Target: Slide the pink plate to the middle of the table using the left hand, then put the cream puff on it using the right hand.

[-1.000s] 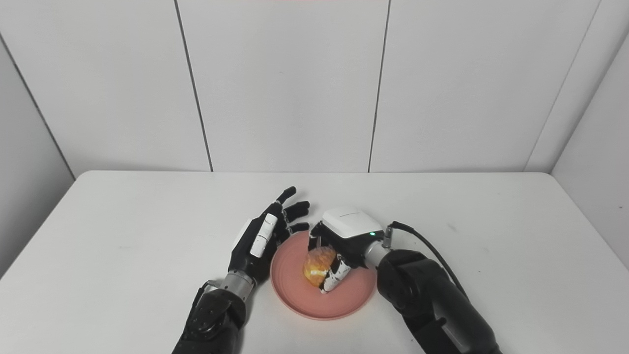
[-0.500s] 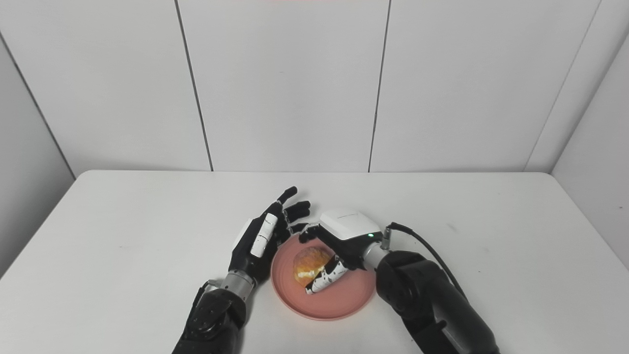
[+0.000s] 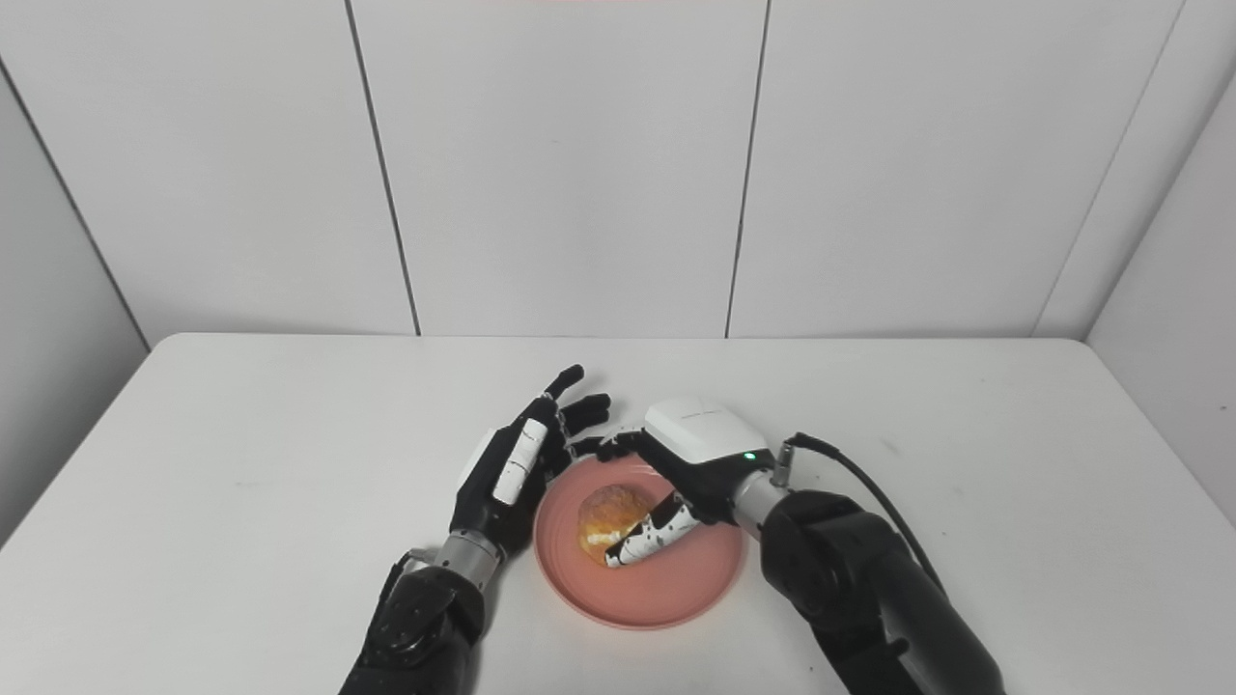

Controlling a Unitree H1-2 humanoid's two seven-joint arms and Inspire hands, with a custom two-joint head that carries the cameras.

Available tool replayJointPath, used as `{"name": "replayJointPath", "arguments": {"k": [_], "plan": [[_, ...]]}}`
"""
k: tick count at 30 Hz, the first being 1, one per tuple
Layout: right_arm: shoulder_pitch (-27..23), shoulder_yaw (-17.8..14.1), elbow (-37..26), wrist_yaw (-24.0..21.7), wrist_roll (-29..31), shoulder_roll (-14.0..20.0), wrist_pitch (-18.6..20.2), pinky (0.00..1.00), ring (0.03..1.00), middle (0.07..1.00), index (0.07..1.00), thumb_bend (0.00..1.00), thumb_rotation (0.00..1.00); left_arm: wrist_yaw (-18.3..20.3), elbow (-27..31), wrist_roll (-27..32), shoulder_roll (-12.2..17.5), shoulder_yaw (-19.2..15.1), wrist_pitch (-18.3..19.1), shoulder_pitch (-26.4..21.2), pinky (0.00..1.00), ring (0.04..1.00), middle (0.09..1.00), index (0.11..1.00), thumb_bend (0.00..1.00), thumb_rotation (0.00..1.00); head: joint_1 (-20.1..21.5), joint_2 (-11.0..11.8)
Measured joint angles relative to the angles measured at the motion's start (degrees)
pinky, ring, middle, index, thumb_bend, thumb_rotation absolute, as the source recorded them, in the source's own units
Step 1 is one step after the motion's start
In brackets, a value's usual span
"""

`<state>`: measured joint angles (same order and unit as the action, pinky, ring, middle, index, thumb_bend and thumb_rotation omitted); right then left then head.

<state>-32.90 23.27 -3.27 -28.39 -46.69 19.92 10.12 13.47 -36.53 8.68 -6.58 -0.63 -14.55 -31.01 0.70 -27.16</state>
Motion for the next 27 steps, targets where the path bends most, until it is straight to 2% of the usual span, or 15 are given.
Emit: {"name": "replayJointPath", "arguments": {"k": [6, 7, 9, 12, 15, 16, 18, 20, 21, 24, 27], "plan": [[4.61, -2.44, -3.80, 3.73, 0.63, 0.04, -0.14, 0.59, 0.725, 0.747, 0.738, 0.91, 0.47, 0.02, 1.41, -0.01, 0.00, -0.02, -0.32, 0.79, 0.78, 0.847, 0.778, 0.878, 0.87, 0.77, 0.18, 0.09], [4.96, -2.93, -3.82, 4.21, 1.16, 0.04, -0.35, 0.57, 0.695, 0.732, 0.732, 0.90, 0.50, -0.18, 1.43, -0.25, 0.03, 0.02, -0.59, 0.84, 0.78, 0.850, 0.796, 0.875, 0.90, 0.77, 0.26, -0.17], [6.87, -5.66, -4.90, 7.49, 3.83, -0.12, -2.23, 0.55, 0.678, 0.727, 0.730, 0.88, 0.53, -1.46, 2.24, -1.41, -0.33, 0.27, -2.97, 1.52, 0.79, 0.856, 0.810, 0.875, 0.91, 0.77, 0.26, -0.18], [9.41, -9.15, -5.70, 12.81, 8.02, -1.14, -5.05, 0.55, 0.679, 0.740, 0.727, 0.85, 0.65, -3.94, 3.14, -3.04, -0.58, 0.22, -7.21, 2.36, 0.82, 0.868, 0.847, 0.883, 0.90, 0.78, 0.44, -0.09], [11.53, -11.98, -4.89, 17.53, 11.65, -2.64, -7.84, 0.55, 0.661, 0.716, 0.702, 0.80, 0.69, -6.44, 3.58, -4.58, -0.78, 0.22, -9.79, 2.88, 0.84, 0.879, 0.879, 0.895, 0.90, 0.80, 0.44, -0.09], [11.91, -12.67, -4.27, 18.83, 13.32, -3.10, -9.37, 0.57, 0.655, 0.687, 0.677, 0.74, 0.70, -7.08, 3.78, -5.18, -0.87, 0.25, -10.06, 3.03, 0.87, 0.896, 0.904, 0.908, 0.88, 0.81, 0.27, -0.09], [12.20, -15.88, -0.03, 23.06, 18.82, -5.64, -14.66, 0.59, 0.658, 0.679, 0.672, 0.70, 0.73, -8.87, 4.94, -6.46, -1.38, 0.33, -10.46, 3.75, 0.88, 0.904, 0.916, 0.915, 0.87, 0.82, 0.26, -0.09], [12.32, -18.61, 4.43, 26.99, 23.31, -7.82, -19.23, 0.62, 0.671, 0.678, 0.670, 0.69, 0.79, -10.68, 6.16, -7.85, -2.29, 0.62, -11.04, 4.79, 0.89, 0.918, 0.935, 0.926, 0.87, 0.84, 0.26, -0.09], [12.43, -19.22, 5.73, 28.17, 24.60, -8.47, -20.43, 0.63, 0.673, 0.678, 0.670, 0.68, 0.80, -11.51, 6.65, -8.43, -2.66, 0.94, -11.37, 5.11, 0.90, 0.920, 0.938, 0.928, 0.86, 0.84, 0.26, -0.09], [12.50, -20.61, 8.84, 30.52, 28.12, -10.06, -24.76, 0.66, 0.727, 0.724, 0.692, 0.72, 0.93, -14.23, 7.48, -10.81, -2.67, 1.73, -11.43, 5.73, 0.94, 0.957, 0.976, 0.954, 0.81, 0.87, 0.26, -0.26], [12.72, -23.07, 11.80, 32.65, 33.12, -12.62, -26.58, 0.69, 0.741, 0.748, 0.706, 0.73, 0.95, -16.69, 8.10, -12.57, -2.71, 2.37, -11.43, 6.26, 0.97, 0.970, 0.985, 0.962, 0.80, 0.87, 0.26, -0.26]]}}
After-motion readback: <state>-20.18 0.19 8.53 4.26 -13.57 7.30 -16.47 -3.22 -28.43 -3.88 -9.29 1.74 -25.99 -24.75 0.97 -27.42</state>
